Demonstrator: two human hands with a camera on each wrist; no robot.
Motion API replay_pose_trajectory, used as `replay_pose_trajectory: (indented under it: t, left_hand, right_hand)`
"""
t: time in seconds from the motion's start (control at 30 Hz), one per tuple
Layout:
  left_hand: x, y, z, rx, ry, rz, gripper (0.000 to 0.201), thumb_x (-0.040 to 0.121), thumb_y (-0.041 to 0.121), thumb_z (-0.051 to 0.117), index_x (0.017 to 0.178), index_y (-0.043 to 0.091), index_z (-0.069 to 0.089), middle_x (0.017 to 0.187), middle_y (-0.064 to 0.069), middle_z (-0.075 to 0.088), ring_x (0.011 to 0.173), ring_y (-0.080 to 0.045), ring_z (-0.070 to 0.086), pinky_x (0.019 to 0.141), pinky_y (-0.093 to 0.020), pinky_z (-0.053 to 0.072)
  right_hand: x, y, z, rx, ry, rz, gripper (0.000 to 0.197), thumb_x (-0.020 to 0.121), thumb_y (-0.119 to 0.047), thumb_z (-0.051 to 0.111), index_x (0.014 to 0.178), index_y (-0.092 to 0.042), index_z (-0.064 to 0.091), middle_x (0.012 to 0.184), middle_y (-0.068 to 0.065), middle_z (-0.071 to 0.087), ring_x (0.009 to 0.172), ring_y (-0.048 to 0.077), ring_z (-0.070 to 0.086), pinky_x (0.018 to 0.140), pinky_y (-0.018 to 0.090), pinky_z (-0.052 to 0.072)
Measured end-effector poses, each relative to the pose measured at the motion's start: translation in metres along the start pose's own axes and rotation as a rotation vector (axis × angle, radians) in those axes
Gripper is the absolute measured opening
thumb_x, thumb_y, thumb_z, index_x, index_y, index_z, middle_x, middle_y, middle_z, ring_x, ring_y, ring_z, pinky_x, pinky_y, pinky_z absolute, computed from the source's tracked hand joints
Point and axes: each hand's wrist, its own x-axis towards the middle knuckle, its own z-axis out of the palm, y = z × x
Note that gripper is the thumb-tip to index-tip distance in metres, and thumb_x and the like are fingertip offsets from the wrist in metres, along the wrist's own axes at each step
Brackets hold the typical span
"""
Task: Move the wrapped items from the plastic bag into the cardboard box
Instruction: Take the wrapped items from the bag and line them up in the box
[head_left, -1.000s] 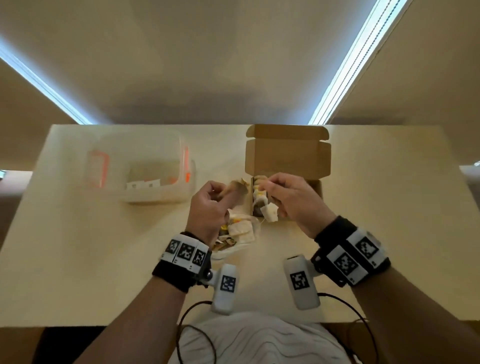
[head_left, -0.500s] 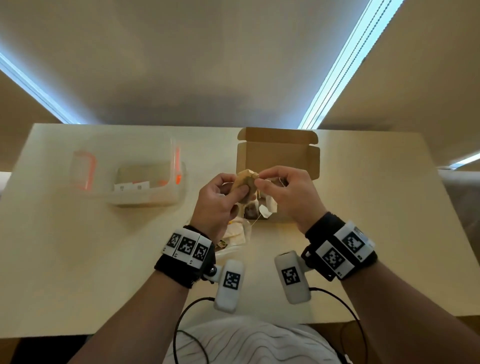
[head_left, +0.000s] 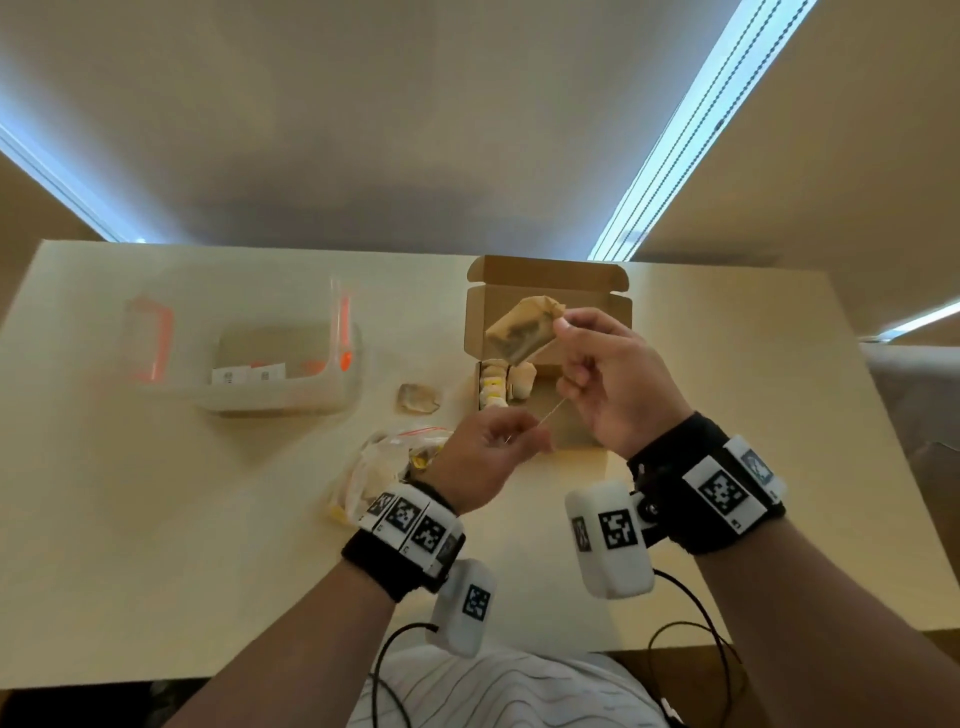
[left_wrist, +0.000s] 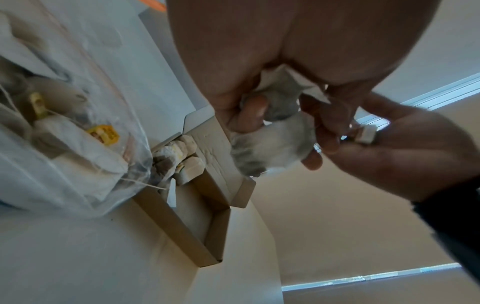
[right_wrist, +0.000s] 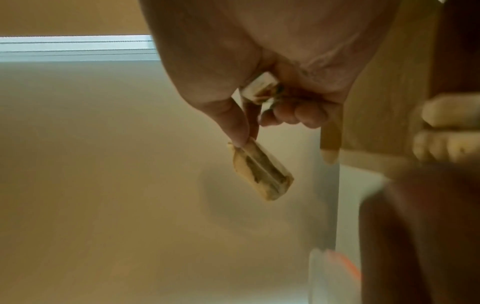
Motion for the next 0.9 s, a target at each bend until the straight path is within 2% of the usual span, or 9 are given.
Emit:
replay_pose_trajectory:
  t: [0.07, 0.17, 0.3, 0.4, 0.53, 0.63, 0.7, 0.77, 0.9]
  left_hand:
    - [-0.012, 0.001, -0.005, -0.061, -0.008, 0.014, 0.028, 0.097, 0.025, 0.056, 0.080, 0.005, 0.067, 0.079, -0.003, 0.065, 0.079, -0.014, 0.058, 0.075, -0.034, 0.051]
    - [-0.029, 0.005, -0.017, -0.067, 0.019, 0.029, 0.025, 0.096, 0.024, 0.053, 0.081, 0.007, 0.064, 0.073, -0.001, 0.067, 0.074, -0.017, 0.061, 0.073, -0.040, 0.052]
    - [-0.051, 0.017, -0.026, 0.053, 0.031, 0.079, 0.021, 0.096, 0.019, 0.054, 0.078, 0.016, 0.065, 0.073, -0.003, 0.067, 0.074, -0.019, 0.063, 0.069, -0.031, 0.054]
    - [-0.065, 0.025, -0.029, 0.042, 0.025, 0.068, 0.021, 0.095, 0.019, 0.056, 0.079, 0.010, 0.065, 0.074, -0.008, 0.066, 0.071, -0.021, 0.063, 0.065, -0.028, 0.054]
    - [-0.077, 0.030, -0.033, 0.008, 0.044, 0.040, 0.031, 0.092, 0.033, 0.055, 0.081, 0.006, 0.065, 0.074, -0.008, 0.068, 0.068, -0.024, 0.064, 0.065, -0.023, 0.052]
    - [-0.082, 0.030, -0.035, -0.010, 0.080, 0.011, 0.027, 0.094, 0.028, 0.057, 0.079, 0.007, 0.066, 0.073, -0.008, 0.067, 0.067, -0.023, 0.063, 0.065, -0.021, 0.050]
    - [-0.083, 0.029, -0.036, -0.022, 0.103, -0.008, 0.025, 0.094, 0.022, 0.056, 0.078, 0.006, 0.065, 0.072, -0.009, 0.067, 0.066, -0.023, 0.062, 0.064, -0.020, 0.050]
    - [-0.083, 0.028, -0.037, -0.028, 0.117, -0.020, 0.024, 0.093, 0.022, 0.055, 0.077, 0.006, 0.065, 0.072, -0.010, 0.067, 0.065, -0.021, 0.062, 0.063, -0.018, 0.049]
    - [-0.082, 0.026, -0.039, -0.051, 0.116, -0.029, 0.025, 0.094, 0.025, 0.056, 0.077, 0.008, 0.065, 0.072, -0.011, 0.067, 0.066, -0.019, 0.063, 0.063, -0.020, 0.050]
  right_hand:
    - [0.011, -0.004, -0.012, -0.089, 0.070, -0.087, 0.013, 0.095, -0.008, 0.058, 0.087, -0.015, 0.064, 0.077, 0.000, 0.060, 0.066, 0.013, 0.050, 0.061, 0.025, 0.041]
    - [0.044, 0.005, -0.037, -0.447, 0.138, -0.192, 0.007, 0.098, -0.014, 0.056, 0.098, -0.014, 0.063, 0.094, 0.003, 0.066, 0.082, 0.016, 0.061, 0.070, 0.027, 0.050]
    - [0.093, 0.052, -0.068, -1.006, 0.022, -0.006, 0.003, 0.096, -0.022, 0.061, 0.094, -0.024, 0.063, 0.092, -0.001, 0.072, 0.085, 0.017, 0.068, 0.076, 0.029, 0.054]
    - [0.117, 0.087, -0.080, -1.019, -0.086, 0.191, 0.008, 0.096, -0.022, 0.061, 0.102, -0.017, 0.063, 0.095, 0.008, 0.073, 0.084, 0.020, 0.068, 0.081, 0.036, 0.057]
    - [0.138, 0.115, -0.080, -0.939, -0.028, 0.259, 0.008, 0.096, -0.023, 0.061, 0.103, -0.019, 0.063, 0.096, 0.006, 0.071, 0.076, 0.015, 0.068, 0.061, 0.026, 0.052]
    - [0.150, 0.129, -0.075, -0.890, 0.084, 0.258, 0.003, 0.096, -0.020, 0.062, 0.094, -0.022, 0.063, 0.095, 0.006, 0.072, 0.073, 0.013, 0.069, 0.056, 0.023, 0.050]
    - [0.153, 0.134, -0.072, -0.872, 0.171, 0.246, 0.002, 0.095, -0.019, 0.063, 0.096, -0.020, 0.065, 0.091, 0.004, 0.073, 0.072, 0.011, 0.070, 0.060, 0.023, 0.055]
    - [0.156, 0.139, -0.072, -0.874, 0.248, 0.251, 0.010, 0.091, -0.023, 0.068, 0.100, -0.019, 0.069, 0.086, 0.001, 0.074, 0.074, 0.011, 0.071, 0.072, 0.028, 0.060]
    - [0.151, 0.142, -0.076, -0.925, 0.297, 0.249, 0.017, 0.081, -0.026, 0.076, 0.094, -0.027, 0.066, 0.096, -0.001, 0.071, 0.091, 0.016, 0.069, 0.088, 0.035, 0.057]
